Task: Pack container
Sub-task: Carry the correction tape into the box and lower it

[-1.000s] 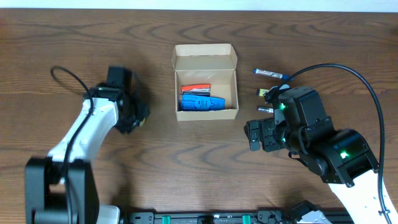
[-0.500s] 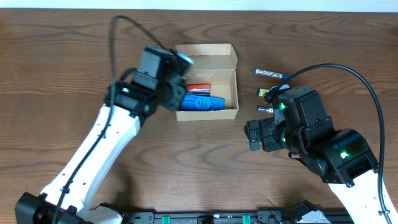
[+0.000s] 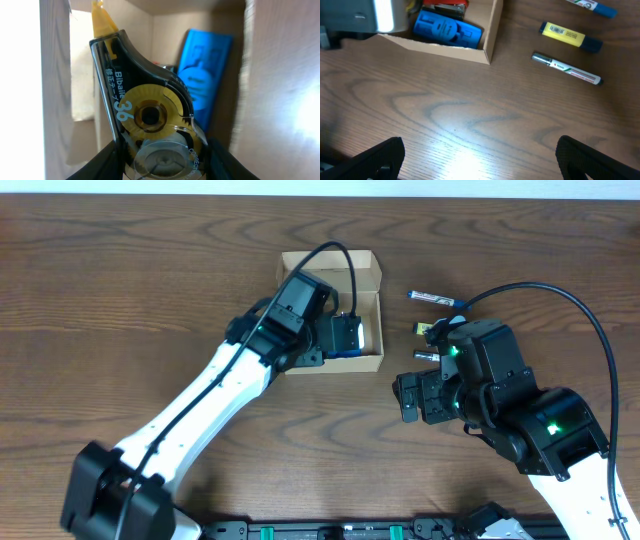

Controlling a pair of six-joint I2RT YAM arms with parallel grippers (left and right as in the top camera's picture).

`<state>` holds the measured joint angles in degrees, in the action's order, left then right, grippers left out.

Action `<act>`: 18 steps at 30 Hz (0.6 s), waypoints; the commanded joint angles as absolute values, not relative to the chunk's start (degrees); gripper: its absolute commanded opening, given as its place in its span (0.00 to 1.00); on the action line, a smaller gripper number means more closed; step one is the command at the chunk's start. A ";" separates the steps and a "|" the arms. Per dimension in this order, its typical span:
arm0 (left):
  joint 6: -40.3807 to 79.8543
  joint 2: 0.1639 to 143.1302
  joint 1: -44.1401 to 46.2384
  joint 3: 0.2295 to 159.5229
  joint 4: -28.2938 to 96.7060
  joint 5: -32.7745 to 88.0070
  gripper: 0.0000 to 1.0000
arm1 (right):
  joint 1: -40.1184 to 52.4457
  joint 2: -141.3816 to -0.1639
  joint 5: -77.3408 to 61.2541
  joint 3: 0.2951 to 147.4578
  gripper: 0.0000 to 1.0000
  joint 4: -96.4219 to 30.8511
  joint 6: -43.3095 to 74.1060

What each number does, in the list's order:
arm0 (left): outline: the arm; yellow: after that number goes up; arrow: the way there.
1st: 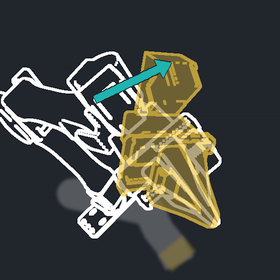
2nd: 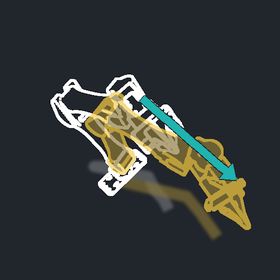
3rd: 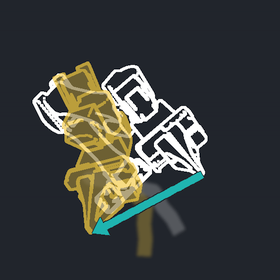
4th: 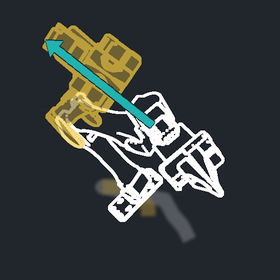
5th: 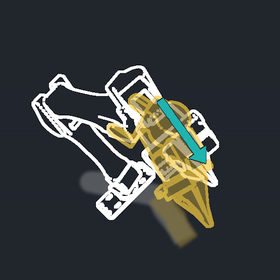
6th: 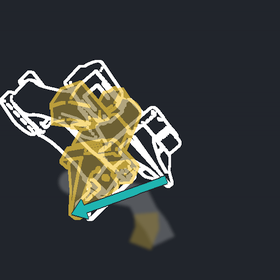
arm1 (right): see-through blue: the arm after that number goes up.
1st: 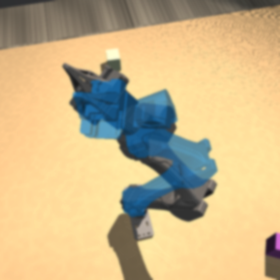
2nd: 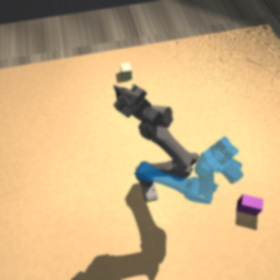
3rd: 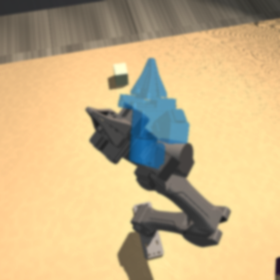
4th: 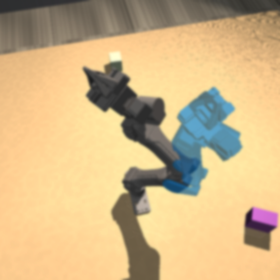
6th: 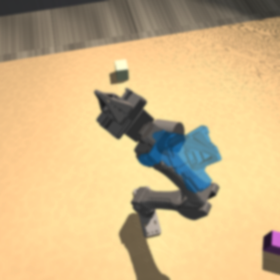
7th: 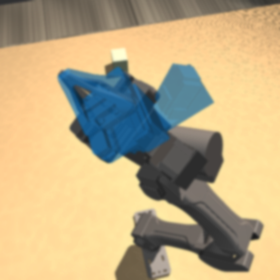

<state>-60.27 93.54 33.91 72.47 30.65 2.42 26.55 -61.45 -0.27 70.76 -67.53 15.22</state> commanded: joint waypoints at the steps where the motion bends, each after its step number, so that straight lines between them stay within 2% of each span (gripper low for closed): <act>1: -68.42 96.49 33.78 72.88 29.02 -2.02 0.06 | 26.65 -61.52 -0.27 70.89 0.99 -67.55 14.52; 12: -71.20 102.80 33.67 72.88 28.18 -6.55 0.06 | 26.65 -61.52 -0.27 70.89 0.99 -67.55 14.50; 14: -71.20 103.26 33.67 72.88 28.18 -6.59 0.12 | 26.65 -61.52 -0.27 70.89 0.99 -67.55 14.50; 17: -71.18 103.39 33.67 72.88 28.16 -6.63 0.32 | 26.65 -61.52 -0.27 70.89 0.99 -67.55 14.52; 18: -71.18 103.35 33.67 72.90 28.10 -6.68 0.42 | 26.65 -61.52 -0.27 70.89 0.99 -67.55 14.50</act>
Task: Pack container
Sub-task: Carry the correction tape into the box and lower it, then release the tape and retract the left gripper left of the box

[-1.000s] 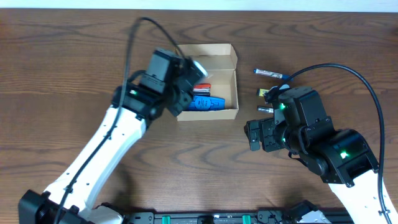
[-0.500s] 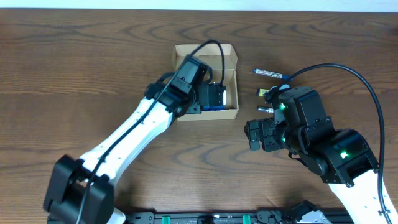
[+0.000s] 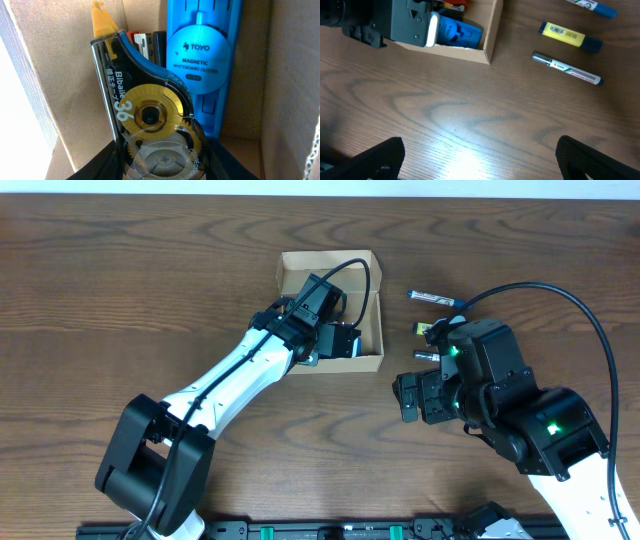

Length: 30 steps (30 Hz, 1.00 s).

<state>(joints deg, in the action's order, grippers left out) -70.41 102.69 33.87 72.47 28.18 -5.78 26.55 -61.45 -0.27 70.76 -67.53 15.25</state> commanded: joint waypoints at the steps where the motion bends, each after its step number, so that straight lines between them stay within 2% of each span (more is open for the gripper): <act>1: -71.13 103.35 33.67 72.90 27.97 -7.14 0.59 | 26.65 -61.52 -0.27 70.89 0.99 -67.55 14.50; 2: -70.85 103.35 33.67 72.90 27.97 -8.01 0.65 | 26.65 -61.52 -0.27 70.89 0.99 -67.55 14.52; 12: -60.31 100.95 33.95 73.01 27.99 -10.50 0.68 | 26.65 -61.52 -0.27 70.89 0.99 -67.55 14.50; 16: -51.22 96.14 34.33 73.78 28.05 -10.33 0.72 | 26.65 -61.52 -0.27 70.89 0.99 -67.55 14.50; 21: -36.69 86.96 34.37 74.72 29.45 -7.79 0.82 | 26.65 -61.52 -0.27 70.89 0.99 -67.55 14.50; 30: -14.87 72.53 33.65 74.78 43.40 -3.33 0.81 | 26.65 -61.52 -0.27 70.89 0.99 -67.55 14.50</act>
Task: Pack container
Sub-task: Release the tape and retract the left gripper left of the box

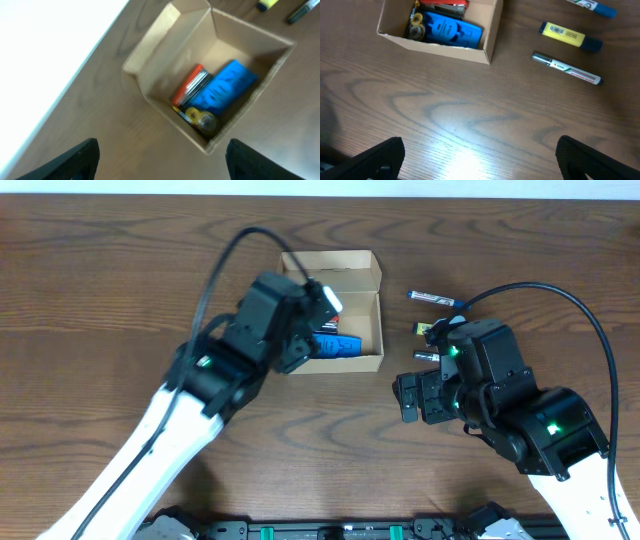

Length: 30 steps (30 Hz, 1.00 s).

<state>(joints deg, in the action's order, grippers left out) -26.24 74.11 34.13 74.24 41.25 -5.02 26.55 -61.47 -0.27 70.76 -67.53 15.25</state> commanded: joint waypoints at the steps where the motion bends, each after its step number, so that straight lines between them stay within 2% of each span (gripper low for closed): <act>1: -11.66 71.55 33.50 74.78 46.02 -3.31 0.80 | 26.65 -61.52 -0.27 70.89 0.99 -67.55 14.50; 6: -0.75 70.15 32.03 74.76 54.63 1.48 0.79 | 26.65 -61.52 -0.40 70.89 0.99 -67.51 14.55; 11: 0.43 70.13 26.83 74.74 59.99 8.08 0.76 | 26.65 -61.52 -0.36 70.89 0.99 -66.63 14.87; 13: 0.45 70.13 23.22 74.74 60.16 10.13 0.77 | 26.37 -61.78 1.61 70.89 0.99 -67.13 20.01; 16: 0.45 70.11 18.00 74.74 59.96 12.03 0.83 | 24.27 -62.87 5.10 70.89 0.99 -68.40 31.77; 18: 0.45 70.13 15.59 74.74 59.96 12.05 0.98 | 21.54 -64.20 5.08 70.87 0.98 -68.47 36.34; 25: 0.40 70.13 13.78 74.74 59.44 10.70 0.95 | 11.16 -72.10 -2.00 70.91 0.93 -64.75 41.95; 30: 0.40 70.13 13.78 74.74 59.57 10.07 0.95 | 7.29 -78.74 -4.01 70.98 0.89 -62.22 43.29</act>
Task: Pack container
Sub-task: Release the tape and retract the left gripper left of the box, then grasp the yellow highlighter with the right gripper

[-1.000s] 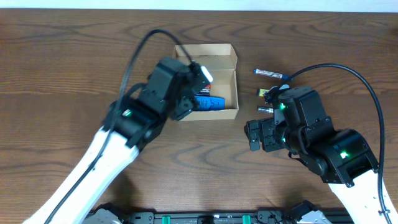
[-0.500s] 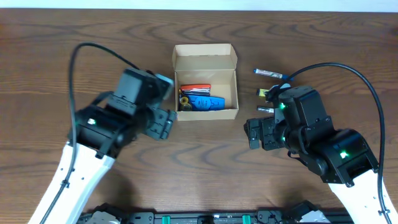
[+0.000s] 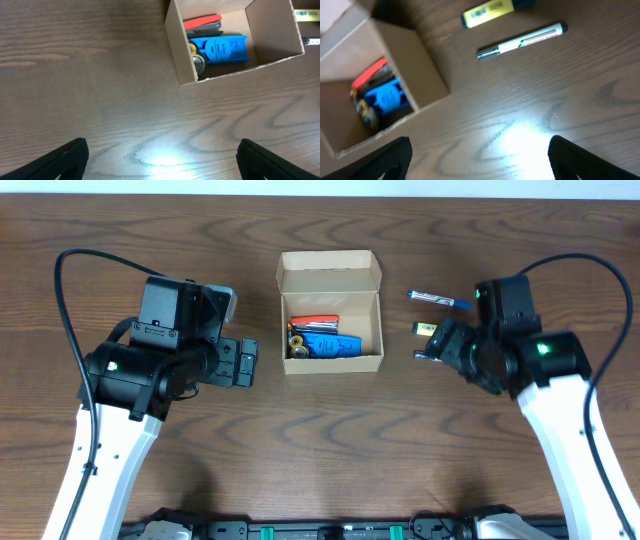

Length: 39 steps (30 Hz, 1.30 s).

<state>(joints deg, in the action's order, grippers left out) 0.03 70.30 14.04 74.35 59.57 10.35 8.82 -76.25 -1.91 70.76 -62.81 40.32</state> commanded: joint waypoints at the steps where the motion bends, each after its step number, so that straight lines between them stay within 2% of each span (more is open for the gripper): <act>1: 0.40 70.13 13.78 74.74 59.57 10.07 0.95 | 6.76 -80.16 -3.92 71.24 0.89 -61.69 43.66; 9: 0.40 70.13 13.78 74.74 59.57 10.07 0.95 | 5.98 -91.83 -4.54 77.36 0.86 -59.51 53.93; 12: 0.40 70.13 13.78 74.74 59.57 10.04 0.95 | 5.91 -96.88 -4.51 82.96 0.91 -60.60 56.10; 18: 0.40 70.13 13.78 74.74 59.57 10.07 0.95 | 4.62 -107.00 -4.16 94.45 0.92 -65.67 64.25; 24: 0.40 70.13 13.78 74.74 59.57 10.07 0.95 | 3.25 -114.67 -8.36 100.64 0.87 -65.80 71.42; 26: 0.40 70.13 13.78 74.74 59.57 10.07 0.95 | 2.81 -116.95 -9.63 102.13 0.84 -65.95 72.20; 39: 0.40 70.13 13.78 74.74 59.57 10.07 0.95 | 2.28 -122.65 -3.03 103.33 0.79 -67.55 73.25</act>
<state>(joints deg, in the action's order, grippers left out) 0.05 70.30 14.02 74.35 59.57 10.33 2.96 -121.38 -6.11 102.00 -67.33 71.92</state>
